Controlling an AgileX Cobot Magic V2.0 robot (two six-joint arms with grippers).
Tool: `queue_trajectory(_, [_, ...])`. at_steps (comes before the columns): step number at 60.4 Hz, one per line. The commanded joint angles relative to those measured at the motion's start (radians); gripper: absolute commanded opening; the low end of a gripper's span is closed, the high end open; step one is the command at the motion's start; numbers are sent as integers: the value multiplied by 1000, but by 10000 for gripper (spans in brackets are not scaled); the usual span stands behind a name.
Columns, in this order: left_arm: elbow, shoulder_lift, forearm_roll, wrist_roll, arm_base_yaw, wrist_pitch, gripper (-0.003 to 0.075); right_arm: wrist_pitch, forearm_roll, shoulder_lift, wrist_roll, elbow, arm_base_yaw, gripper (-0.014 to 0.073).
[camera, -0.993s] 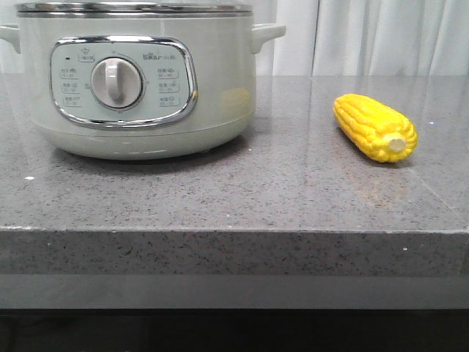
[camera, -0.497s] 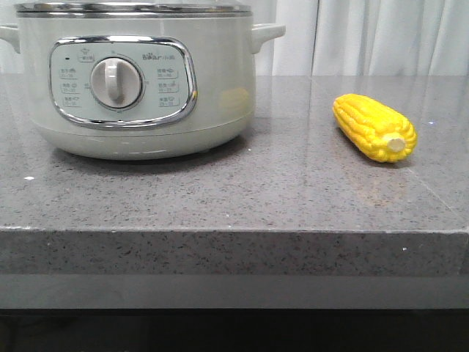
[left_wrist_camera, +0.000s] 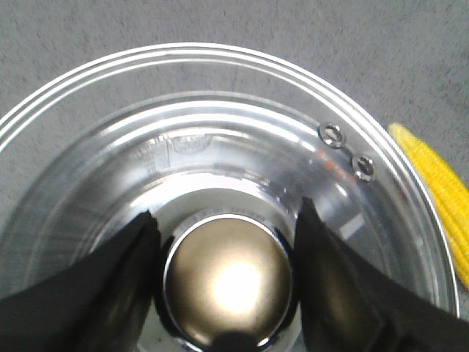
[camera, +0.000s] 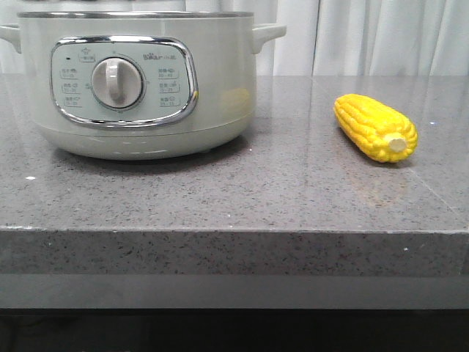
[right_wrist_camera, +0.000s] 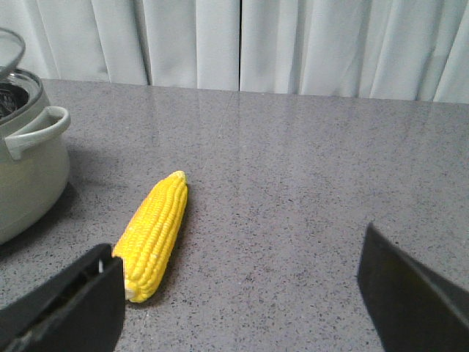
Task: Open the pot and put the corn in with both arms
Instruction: 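Lift the lid off the pot with the left gripper, holding it aside, then lower the right gripper over the yellow corn cob and close on it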
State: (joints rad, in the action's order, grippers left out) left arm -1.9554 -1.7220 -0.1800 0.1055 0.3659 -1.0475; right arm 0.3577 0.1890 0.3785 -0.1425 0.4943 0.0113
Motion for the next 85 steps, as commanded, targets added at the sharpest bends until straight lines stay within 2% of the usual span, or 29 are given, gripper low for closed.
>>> queue_trajectory(1, [-55, 90, -20, -3, 4, 89, 335, -74, -4, 15, -9, 30, -7, 654])
queue_trajectory(13, [-22, 172, -20, 22, 4, 87, 335, -74, -4, 15, -9, 30, -7, 654])
queue_trajectory(22, [75, 279, -20, 31, 4, 89, 335, -74, -4, 15, -9, 30, -7, 654])
queue_trajectory(59, [772, 899, -37, 33, 4, 123, 335, -91, -4, 36, -9, 30, -7, 654])
queue_trajectory(78, [962, 1179, -37, 19, 4, 72, 335, -91, -2, 296, -9, 70, -4, 654])
queue_trajectory(85, [989, 1249, -39, 16, 4, 51, 335, -82, 63, 447, -9, 141, -3, 654])
